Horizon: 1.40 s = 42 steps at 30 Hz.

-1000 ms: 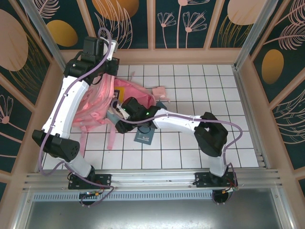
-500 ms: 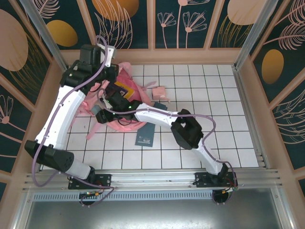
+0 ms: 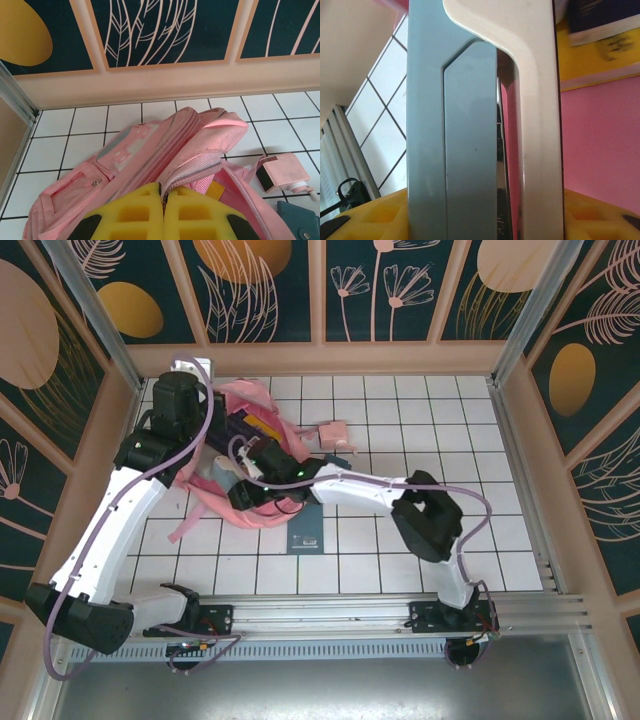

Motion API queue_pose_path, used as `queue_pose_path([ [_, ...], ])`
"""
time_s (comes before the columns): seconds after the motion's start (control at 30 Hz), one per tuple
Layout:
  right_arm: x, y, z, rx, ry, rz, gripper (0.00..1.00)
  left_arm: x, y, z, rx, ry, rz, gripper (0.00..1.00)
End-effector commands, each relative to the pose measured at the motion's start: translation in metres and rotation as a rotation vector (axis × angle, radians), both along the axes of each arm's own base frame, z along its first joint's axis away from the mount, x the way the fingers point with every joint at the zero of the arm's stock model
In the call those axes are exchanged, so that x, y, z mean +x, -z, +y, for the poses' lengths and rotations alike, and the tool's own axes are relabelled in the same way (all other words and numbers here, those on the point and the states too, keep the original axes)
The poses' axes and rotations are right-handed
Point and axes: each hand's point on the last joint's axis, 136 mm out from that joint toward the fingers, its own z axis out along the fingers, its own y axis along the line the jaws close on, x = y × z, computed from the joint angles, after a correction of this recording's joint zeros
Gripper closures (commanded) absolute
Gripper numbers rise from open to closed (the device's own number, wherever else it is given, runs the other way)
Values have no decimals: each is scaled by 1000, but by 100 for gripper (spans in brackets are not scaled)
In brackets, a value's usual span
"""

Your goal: Pack the student bag

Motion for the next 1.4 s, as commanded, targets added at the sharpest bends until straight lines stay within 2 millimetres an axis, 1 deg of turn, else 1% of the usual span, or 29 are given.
queue_pose_path([
  [0.0, 34, -31, -19, 39, 46, -48, 75, -11, -69, 8, -89, -19, -243, 100],
  [0.1, 51, -18, -20, -17, 41, -19, 75, -17, -71, 4, -95, 18, -264, 100],
  [0.23, 78, -8, -4, -70, 45, -27, 76, -21, -71, -4, -114, 62, -272, 100],
  [0.3, 88, -3, 7, -81, 49, -36, 76, -22, -71, -7, -123, 83, -281, 100],
  [0.47, 99, 9, 37, -67, 60, -29, 74, -17, -70, -14, -139, 107, -268, 100],
  [0.57, 105, 21, 45, -75, 82, -17, 71, -15, -76, -15, -160, 104, -273, 100],
  [0.63, 111, 26, 47, -70, 105, -17, 69, -14, -79, -22, -176, 137, -273, 100],
  [0.73, 120, 22, 58, -12, 114, -31, 66, -14, -82, -33, -229, 190, -271, 100],
  [0.8, 124, 19, 70, 38, 102, -41, 61, -14, -81, -41, -264, 226, -265, 100],
  [0.83, 128, 18, 73, 54, 115, -48, 55, -14, -80, -43, -275, 235, -261, 100],
  [0.93, 132, 13, 82, 94, 120, -88, 34, -14, -78, -44, -283, 237, -251, 100],
  [1.0, 129, 5, 85, 95, 106, -142, 29, -14, -76, -41, -274, 219, -250, 100],
  [1.1, 120, -3, 80, 68, 98, -225, 27, -11, -69, -29, -243, 154, -239, 100],
  [1.17, 116, -10, 69, 52, 112, -289, 27, -9, -66, -21, -229, 111, -238, 100],
  [1.27, 110, -21, 45, 49, 150, -368, 26, -6, -63, -9, -228, 47, -229, 100],
  [1.37, 107, -36, 17, 43, 204, -445, 25, -1, -57, 13, -268, -40, -215, 100],
])
